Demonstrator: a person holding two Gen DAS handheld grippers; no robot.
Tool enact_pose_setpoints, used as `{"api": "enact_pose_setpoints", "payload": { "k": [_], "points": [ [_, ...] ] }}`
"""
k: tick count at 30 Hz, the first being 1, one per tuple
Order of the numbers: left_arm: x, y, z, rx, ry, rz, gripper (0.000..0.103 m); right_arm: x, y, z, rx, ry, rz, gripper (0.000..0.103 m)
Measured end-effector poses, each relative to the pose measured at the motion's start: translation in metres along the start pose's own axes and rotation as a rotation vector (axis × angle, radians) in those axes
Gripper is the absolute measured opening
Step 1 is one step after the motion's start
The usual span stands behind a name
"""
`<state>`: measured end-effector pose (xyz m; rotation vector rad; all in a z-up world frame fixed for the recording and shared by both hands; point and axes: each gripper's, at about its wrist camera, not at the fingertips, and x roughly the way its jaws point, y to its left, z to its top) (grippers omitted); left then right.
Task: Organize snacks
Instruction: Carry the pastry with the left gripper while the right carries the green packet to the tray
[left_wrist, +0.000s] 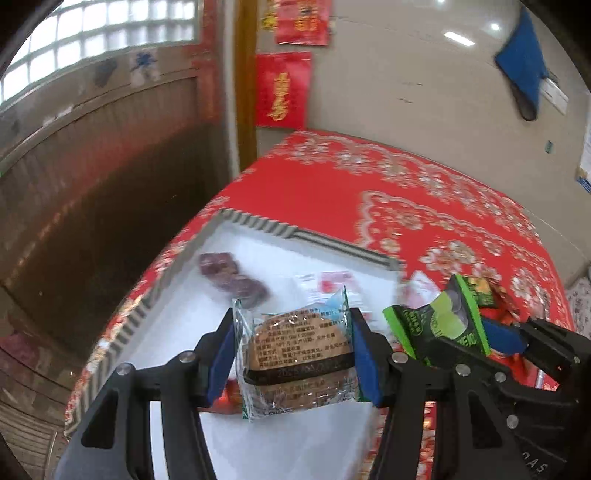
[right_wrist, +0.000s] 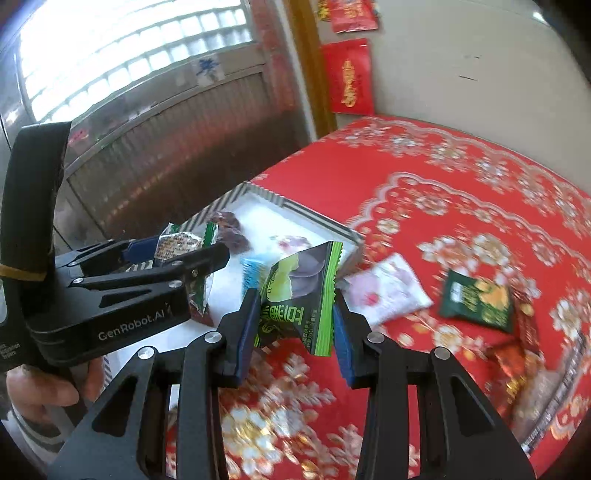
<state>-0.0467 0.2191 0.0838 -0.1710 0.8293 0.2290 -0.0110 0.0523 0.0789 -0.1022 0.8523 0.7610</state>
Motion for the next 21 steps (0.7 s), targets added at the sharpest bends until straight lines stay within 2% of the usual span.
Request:
{"api": "enact_pose_setpoints", "payload": {
  "k": [9, 21],
  "points": [
    [0.021, 0.054, -0.005, -0.079, 0.035, 0.059, 0.060, 0.047, 0.035, 0.015, -0.055, 0.056, 0.038, 0.036],
    [0.039, 0.071, -0.009, -0.110, 0.061, 0.091, 0.060, 0.078, 0.055, 0.018, -0.091, 0.107, 0.048, 0.036]
  ]
}}
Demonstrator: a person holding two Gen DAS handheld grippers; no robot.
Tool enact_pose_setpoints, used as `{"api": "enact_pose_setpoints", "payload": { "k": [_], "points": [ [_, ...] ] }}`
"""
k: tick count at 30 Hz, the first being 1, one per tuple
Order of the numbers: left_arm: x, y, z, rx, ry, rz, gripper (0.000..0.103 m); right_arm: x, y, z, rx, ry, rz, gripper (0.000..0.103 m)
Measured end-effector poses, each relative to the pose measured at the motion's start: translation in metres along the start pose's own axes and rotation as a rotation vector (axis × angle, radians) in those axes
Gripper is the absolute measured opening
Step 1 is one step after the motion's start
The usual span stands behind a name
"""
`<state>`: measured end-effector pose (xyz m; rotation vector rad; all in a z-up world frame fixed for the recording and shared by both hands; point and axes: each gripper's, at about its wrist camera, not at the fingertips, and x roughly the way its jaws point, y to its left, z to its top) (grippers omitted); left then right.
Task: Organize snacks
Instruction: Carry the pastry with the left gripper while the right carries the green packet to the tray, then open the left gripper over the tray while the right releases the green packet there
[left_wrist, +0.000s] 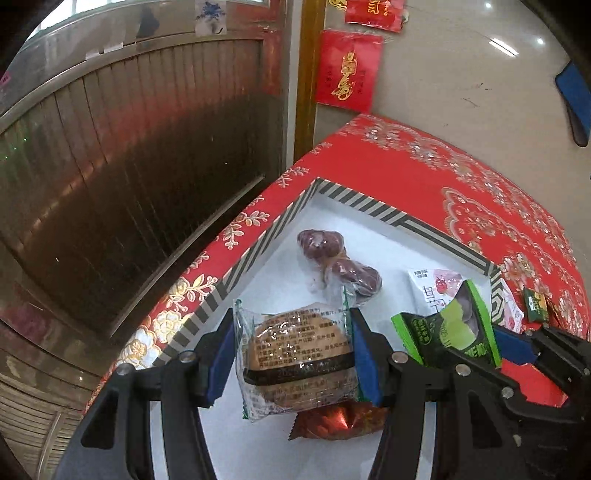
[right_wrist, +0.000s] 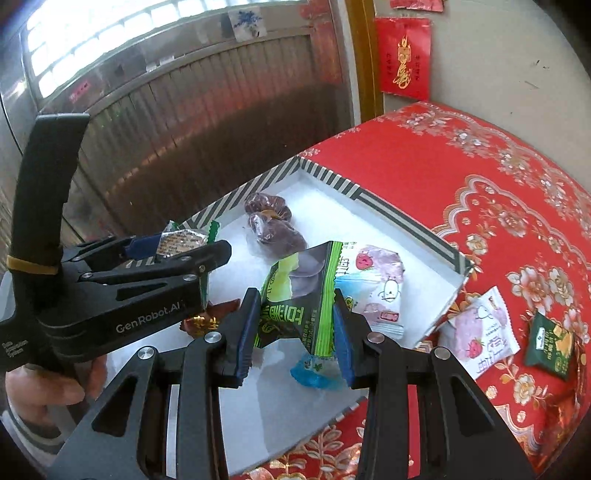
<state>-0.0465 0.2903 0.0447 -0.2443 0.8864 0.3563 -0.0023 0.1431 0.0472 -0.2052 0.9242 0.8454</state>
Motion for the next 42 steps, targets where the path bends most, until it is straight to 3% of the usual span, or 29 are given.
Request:
{"api": "enact_pose_setpoints", "payload": {
  "k": [14, 22, 30, 42],
  "points": [
    [0.003, -0.002, 0.001, -0.003, -0.011, 0.033, 0.073, 0.008, 0.007, 0.000, -0.033, 0.025, -0.034, 0.039],
    [-0.011, -0.008, 0.001, 0.010, -0.072, 0.050, 0.087, -0.005, 0.008, -0.001, -0.034, -0.005, -0.034, 0.039],
    [-0.022, -0.016, 0.001, 0.027, -0.102, 0.058, 0.090, -0.023, 0.007, -0.004, -0.045, -0.041, -0.068, 0.039],
    [-0.044, -0.055, -0.004, 0.058, -0.118, -0.024, 0.092, -0.070, -0.015, -0.023, -0.039, -0.114, -0.250, 0.039]
  ]
}}
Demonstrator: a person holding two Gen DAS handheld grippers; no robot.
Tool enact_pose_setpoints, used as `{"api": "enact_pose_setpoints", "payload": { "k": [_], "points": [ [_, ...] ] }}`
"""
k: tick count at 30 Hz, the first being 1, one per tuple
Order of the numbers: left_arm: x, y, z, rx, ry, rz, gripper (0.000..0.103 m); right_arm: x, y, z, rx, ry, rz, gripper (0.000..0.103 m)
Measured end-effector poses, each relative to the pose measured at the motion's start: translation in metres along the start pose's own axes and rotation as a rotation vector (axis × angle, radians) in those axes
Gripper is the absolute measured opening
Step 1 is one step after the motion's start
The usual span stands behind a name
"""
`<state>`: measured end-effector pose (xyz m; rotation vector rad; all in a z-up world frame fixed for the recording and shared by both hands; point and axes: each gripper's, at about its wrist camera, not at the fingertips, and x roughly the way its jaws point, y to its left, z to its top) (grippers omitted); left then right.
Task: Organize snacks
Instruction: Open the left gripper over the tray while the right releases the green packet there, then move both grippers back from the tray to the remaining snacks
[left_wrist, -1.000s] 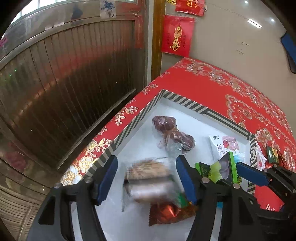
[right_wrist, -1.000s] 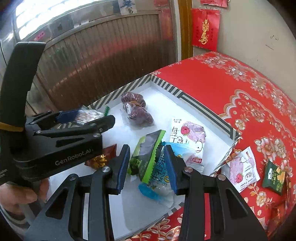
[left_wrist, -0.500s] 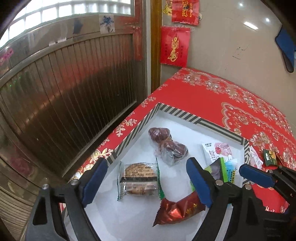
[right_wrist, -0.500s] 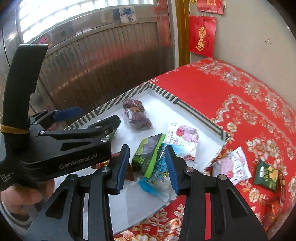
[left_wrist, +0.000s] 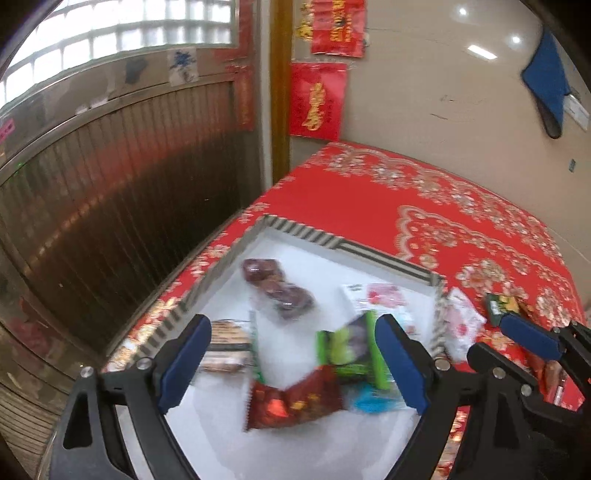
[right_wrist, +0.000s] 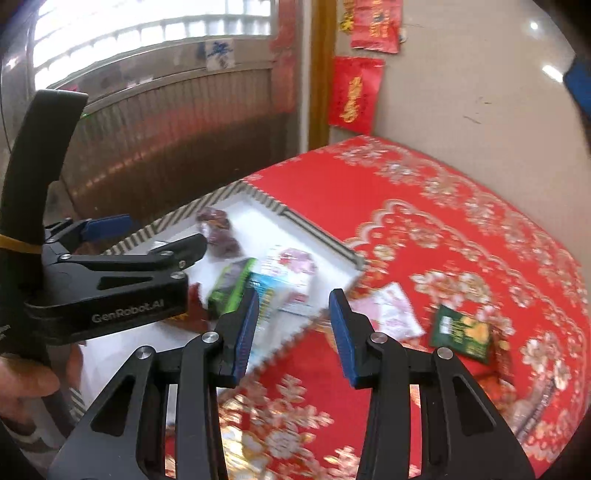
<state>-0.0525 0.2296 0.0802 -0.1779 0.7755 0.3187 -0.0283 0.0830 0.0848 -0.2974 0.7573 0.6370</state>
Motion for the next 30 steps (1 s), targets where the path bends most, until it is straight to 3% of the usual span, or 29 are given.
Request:
{"api": "enact_pose_setpoints", "payload": {
  "k": [14, 30],
  "points": [
    [-0.022, -0.100, -0.007, 0.116, 0.014, -0.159, 0.093, -0.059, -0.079, -0.036, 0.088, -0.044, -0.211, 0.039],
    [-0.031, -0.205, -0.023, 0.227, 0.039, -0.277, 0.093, -0.124, -0.187, -0.098, 0.282, -0.066, -0.398, 0.039]
  ]
}}
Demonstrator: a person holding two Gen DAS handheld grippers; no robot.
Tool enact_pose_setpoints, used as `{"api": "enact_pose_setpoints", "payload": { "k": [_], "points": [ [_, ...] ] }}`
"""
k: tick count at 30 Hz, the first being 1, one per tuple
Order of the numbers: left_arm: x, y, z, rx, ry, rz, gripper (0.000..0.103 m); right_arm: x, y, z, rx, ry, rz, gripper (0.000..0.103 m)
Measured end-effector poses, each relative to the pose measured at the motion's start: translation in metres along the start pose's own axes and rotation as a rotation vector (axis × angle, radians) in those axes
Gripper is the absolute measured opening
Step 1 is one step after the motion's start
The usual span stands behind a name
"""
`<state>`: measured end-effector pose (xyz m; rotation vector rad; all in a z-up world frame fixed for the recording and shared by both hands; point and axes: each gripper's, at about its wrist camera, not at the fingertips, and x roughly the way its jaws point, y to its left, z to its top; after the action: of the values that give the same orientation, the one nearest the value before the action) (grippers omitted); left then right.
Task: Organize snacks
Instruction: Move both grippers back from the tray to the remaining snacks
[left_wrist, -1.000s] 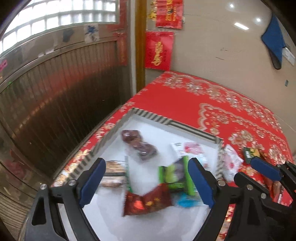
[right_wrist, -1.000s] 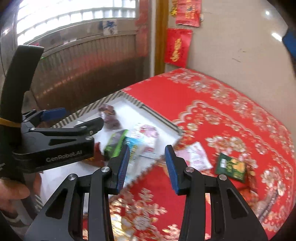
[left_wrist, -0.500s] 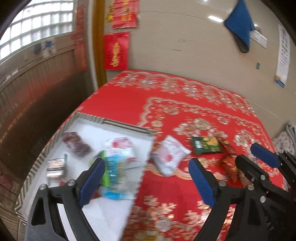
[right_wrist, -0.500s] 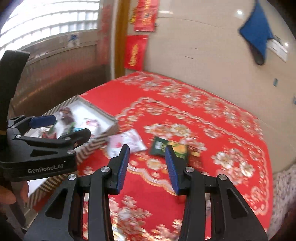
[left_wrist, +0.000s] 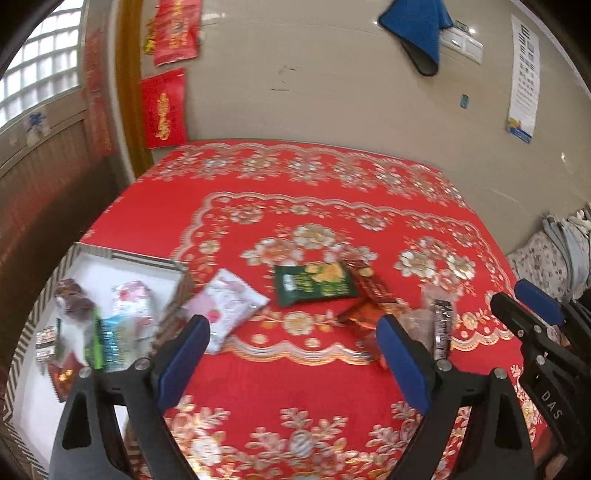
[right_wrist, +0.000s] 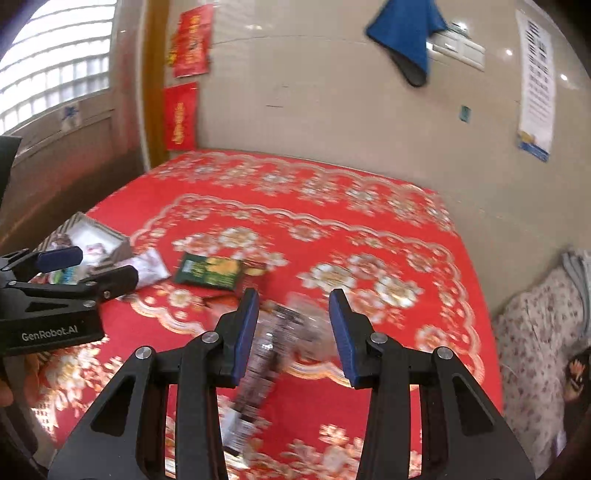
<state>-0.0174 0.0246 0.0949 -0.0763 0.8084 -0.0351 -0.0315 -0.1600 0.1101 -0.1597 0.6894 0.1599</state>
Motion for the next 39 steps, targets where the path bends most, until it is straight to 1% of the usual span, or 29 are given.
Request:
{"api": "enact_pose_setpoints", "payload": {
  "k": [2, 9, 18, 24, 39],
  "points": [
    [0.005, -0.010, -0.001, 0.008, 0.013, -0.013, 0.093, 0.001, -0.017, -0.006, 0.028, 0.012, -0.014, 0.039],
    [0.019, -0.043, -0.004, 0.048, 0.048, -0.048, 0.093, 0.004, -0.057, -0.024, 0.085, 0.048, -0.065, 0.039],
    [0.031, -0.065, -0.004, 0.074, 0.068, -0.073, 0.093, 0.008, -0.092, -0.036, 0.140, 0.078, -0.106, 0.039],
    [0.039, -0.067, -0.004, 0.074, 0.084, -0.082, 0.093, 0.014, -0.100, -0.039, 0.153, 0.097, -0.115, 0.039],
    [0.046, -0.062, -0.003, 0.062, 0.101, -0.089, 0.093, 0.025, -0.099, -0.039, 0.151, 0.119, -0.104, 0.039]
  ]
}}
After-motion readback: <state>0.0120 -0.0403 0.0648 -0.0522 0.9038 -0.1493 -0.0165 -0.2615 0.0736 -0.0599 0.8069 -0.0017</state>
